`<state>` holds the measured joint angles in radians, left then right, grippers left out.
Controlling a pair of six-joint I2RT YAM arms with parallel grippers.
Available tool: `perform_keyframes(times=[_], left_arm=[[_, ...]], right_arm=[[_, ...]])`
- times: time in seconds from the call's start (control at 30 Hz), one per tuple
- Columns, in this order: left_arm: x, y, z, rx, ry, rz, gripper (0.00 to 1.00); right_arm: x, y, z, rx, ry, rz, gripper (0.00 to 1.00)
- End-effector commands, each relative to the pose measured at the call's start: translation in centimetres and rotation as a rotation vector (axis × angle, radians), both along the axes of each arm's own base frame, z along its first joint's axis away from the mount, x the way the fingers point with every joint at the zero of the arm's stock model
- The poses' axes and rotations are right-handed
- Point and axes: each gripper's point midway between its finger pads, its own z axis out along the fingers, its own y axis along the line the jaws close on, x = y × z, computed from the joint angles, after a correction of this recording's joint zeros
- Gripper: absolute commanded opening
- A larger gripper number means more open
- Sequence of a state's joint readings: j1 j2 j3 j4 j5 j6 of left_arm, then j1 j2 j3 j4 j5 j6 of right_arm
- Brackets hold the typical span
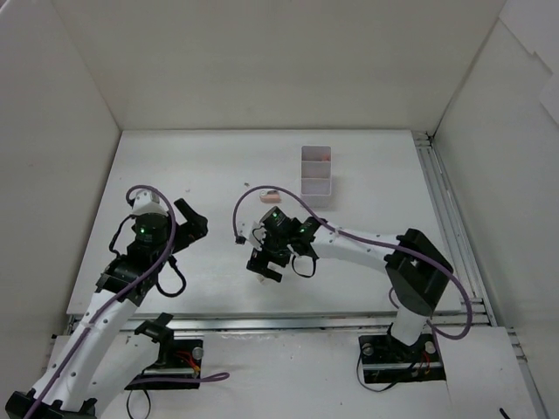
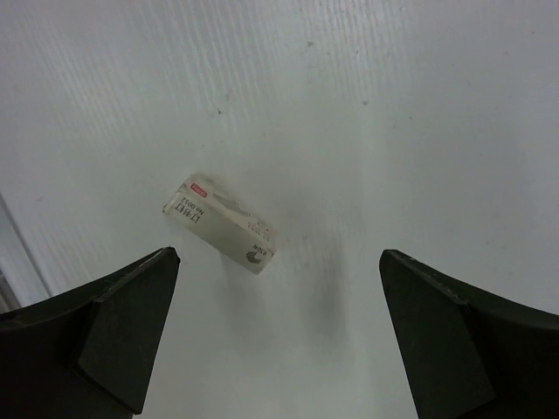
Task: Sort the stationery into containers
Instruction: Pick up the stationery from the center of the board.
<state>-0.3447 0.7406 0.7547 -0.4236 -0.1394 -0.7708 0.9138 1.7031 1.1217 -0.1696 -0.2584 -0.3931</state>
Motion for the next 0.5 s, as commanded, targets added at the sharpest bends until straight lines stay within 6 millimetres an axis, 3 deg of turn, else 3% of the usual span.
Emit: perform_keyframes(times=[0.0, 0.33, 0.47], left_arm=[[-0.1, 0.4, 1.0, -0.018, -0.031, 0.025, 1.0], [-0.6, 1.0, 0.8, -0.016, -0.03, 0.048, 1.0], [-0.5, 0.9, 0.8, -0.012, -0.022, 0.046, 1.0]], right_arm=[[2.0, 1.7, -0.3, 0.026, -0.067, -0.015, 0.98], [0.9, 2.9, -2.8, 0.026, -0.005, 0.043, 0.98], [0.6, 3.5, -3.3, 0.04, -0.005, 0.066, 0.88]])
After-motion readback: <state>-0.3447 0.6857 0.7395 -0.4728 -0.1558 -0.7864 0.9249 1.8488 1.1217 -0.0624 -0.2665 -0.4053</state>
